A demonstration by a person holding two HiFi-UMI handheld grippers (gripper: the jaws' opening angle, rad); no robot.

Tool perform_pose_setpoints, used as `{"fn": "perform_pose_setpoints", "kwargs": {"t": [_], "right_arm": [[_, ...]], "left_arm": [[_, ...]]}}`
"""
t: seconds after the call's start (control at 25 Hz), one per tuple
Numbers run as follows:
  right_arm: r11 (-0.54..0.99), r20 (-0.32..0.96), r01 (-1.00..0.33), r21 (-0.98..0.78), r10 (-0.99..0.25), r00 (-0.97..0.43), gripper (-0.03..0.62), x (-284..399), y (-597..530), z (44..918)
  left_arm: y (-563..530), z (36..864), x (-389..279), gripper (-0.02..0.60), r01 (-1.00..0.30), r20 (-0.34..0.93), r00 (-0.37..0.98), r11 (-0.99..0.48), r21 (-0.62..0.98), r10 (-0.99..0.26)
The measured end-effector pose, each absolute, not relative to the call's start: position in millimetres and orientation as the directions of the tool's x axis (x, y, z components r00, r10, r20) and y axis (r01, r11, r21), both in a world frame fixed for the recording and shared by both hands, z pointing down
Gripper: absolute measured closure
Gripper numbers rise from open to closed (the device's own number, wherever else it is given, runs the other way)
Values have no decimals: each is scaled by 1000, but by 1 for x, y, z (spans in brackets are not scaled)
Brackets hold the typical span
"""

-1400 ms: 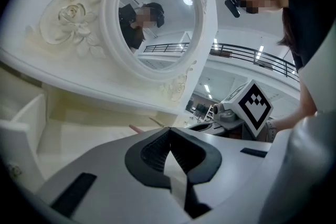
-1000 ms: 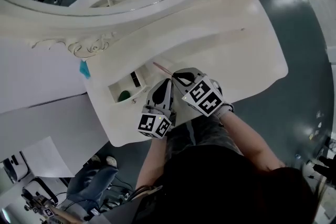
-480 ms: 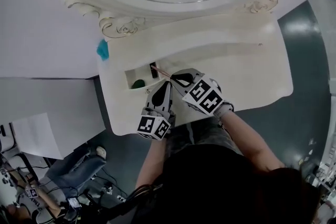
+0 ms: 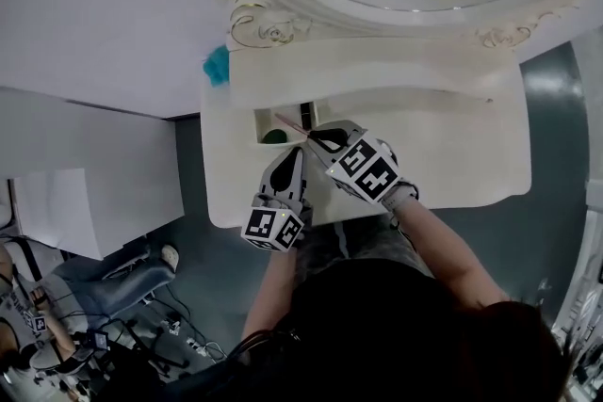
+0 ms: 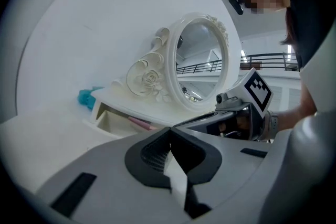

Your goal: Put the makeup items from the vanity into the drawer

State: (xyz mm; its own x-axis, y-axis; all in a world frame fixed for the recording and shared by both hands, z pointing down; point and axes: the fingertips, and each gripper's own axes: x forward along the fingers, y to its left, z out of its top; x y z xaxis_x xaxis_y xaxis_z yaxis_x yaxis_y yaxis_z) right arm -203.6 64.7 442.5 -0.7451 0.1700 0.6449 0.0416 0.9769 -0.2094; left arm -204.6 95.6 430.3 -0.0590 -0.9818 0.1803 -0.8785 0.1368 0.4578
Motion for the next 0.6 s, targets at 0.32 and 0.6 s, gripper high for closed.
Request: {"fn": "perform_pose_setpoints", "kwargs": {"t": [0.32,0.6], "right_arm": [[980,692,46,-194,170,-702,562,-224,74,451],[986,721,33,-166,144,-678,562,-236,73,457]], "left_arm": [[119,433,-227,569,-862,166,-117,183,473,-979],[130,437,-242,568,-851,162,-143,205,484,-976]]}}
